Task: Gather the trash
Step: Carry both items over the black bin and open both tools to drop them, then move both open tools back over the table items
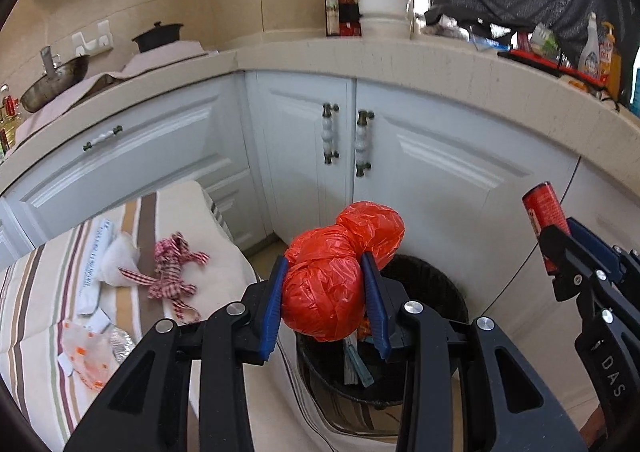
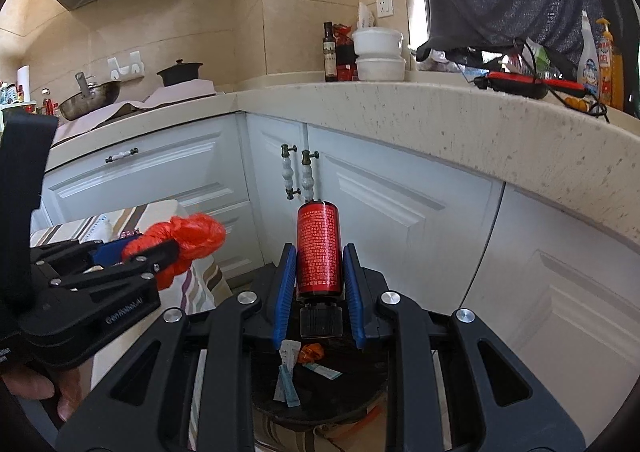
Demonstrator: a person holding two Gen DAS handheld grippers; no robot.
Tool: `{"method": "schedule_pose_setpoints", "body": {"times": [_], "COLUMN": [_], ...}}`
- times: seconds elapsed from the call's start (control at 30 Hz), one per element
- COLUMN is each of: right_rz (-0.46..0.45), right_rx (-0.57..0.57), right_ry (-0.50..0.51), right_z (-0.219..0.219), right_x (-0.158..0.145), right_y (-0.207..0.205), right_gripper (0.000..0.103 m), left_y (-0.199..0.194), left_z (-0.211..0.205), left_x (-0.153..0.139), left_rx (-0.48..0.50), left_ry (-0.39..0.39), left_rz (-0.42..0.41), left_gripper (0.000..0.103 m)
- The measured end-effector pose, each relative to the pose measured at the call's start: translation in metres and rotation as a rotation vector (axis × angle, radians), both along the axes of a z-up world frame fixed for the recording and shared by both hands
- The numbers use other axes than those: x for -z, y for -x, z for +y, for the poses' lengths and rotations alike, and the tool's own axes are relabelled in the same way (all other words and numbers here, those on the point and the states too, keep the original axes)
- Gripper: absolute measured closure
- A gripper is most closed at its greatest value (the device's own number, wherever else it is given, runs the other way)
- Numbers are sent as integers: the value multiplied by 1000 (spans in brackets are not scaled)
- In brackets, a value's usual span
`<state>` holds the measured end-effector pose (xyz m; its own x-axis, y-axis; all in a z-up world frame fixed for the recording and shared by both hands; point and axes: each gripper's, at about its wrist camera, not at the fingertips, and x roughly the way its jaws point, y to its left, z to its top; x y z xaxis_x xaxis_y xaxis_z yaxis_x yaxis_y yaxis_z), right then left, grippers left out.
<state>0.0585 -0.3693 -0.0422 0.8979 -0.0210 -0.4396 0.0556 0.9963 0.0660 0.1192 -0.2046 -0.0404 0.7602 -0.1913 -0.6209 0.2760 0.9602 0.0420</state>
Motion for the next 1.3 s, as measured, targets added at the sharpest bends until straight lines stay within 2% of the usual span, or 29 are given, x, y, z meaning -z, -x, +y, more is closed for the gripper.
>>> {"method": "schedule_pose_setpoints", "body": {"times": [0.27,0.5,0.53,0.6,0.63,0.67,0.73,1.03,1.3], "right_rz": [44,69,70,78,76,78,81,68,42], "right_rx": [9,22,25,28,32,34,36,40,34], "right_ry": [-20,-31,-35,-48,-50,-51,-54,-52,-47], "right_z": [-9,-14,-15,-19,-19,-20,-21,-17,-4], "right_x": [20,35,36,40,40,41,42,34,17], "right_y": [-19,-32,-34,-40,-41,-42,-43,-35,-24], "right_gripper": [79,79,78,69,65,65,65,63,62], "left_y": [-23,-34,-35,-36,-37,-37,-36,-34,-19], "left_z": [-13,-21,-22,-24,-25,-26,-25,-15,2], "left_x": [21,29,29,31,31,32,31,18,-1], "left_rx": [6,0,0,3,3,1,-3,-14,-29], "left_ry": [-3,-17,-18,-22,-24,-24,-15,12,4], "left_rz": [116,134,134,136,137,136,131,103,24], "left_gripper": [66,65,65,62,57,51,44,30,27]}}
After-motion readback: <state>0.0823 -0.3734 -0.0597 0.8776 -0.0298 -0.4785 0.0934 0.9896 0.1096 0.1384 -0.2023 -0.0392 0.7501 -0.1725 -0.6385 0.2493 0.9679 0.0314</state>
